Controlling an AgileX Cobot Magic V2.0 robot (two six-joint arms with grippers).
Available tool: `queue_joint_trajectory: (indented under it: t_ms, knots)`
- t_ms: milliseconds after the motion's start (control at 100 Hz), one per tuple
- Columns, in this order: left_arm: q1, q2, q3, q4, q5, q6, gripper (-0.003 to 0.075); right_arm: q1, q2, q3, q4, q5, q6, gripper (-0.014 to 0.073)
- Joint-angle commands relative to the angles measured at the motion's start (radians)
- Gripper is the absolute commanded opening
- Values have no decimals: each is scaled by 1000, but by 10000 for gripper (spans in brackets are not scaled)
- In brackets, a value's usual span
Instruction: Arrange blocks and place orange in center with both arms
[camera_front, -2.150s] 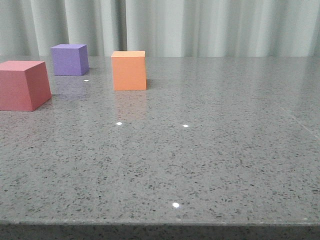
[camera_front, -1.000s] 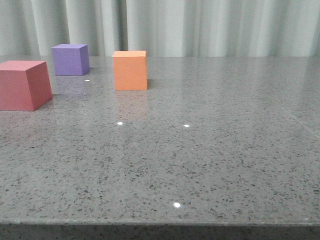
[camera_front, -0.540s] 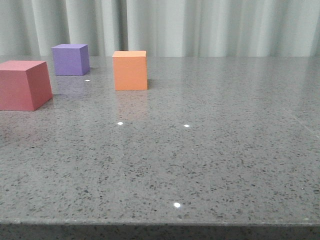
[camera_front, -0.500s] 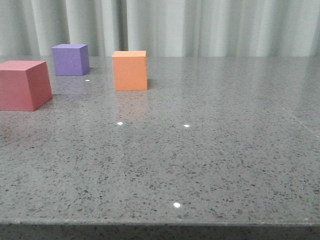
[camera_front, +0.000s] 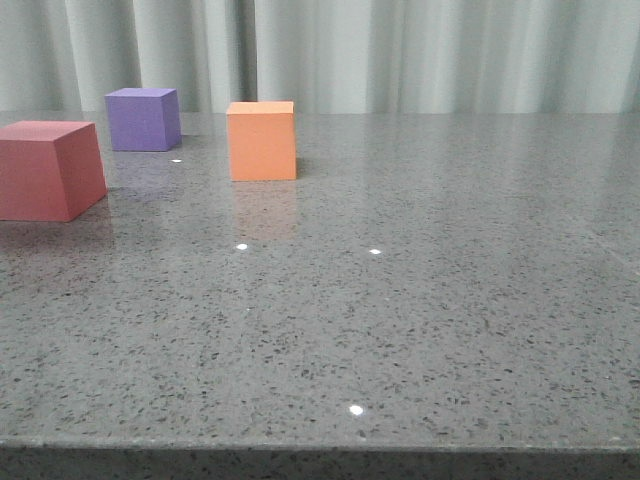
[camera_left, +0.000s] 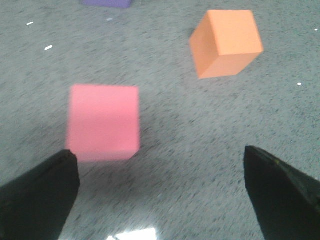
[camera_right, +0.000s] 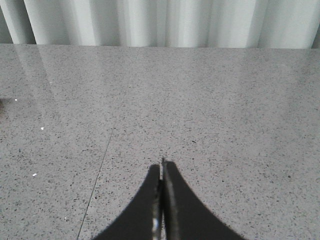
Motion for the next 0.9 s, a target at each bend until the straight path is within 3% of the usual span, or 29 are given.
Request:
queue_joint_trajectory:
  t_ms: [0, 100, 200, 480, 890]
  knots:
    - [-89, 65, -104, 103, -67, -112, 620, -5, 1, -28, -15, -84, -2, -110]
    - [-196, 175, -209, 226, -67, -225, 620, -5, 1, -28, -15, -84, -2, -110]
    - [-269, 292, -338, 257, -62, -244, 620, -5, 1, -28, -15, -84, -2, -110]
    - [-340, 540, -652, 354, 52, -305, 620, -5, 1, -28, -15, -84, -2, -110]
    - [-338, 649, -696, 441, 60, -382, 620, -5, 1, -28, -15, -84, -2, -110]
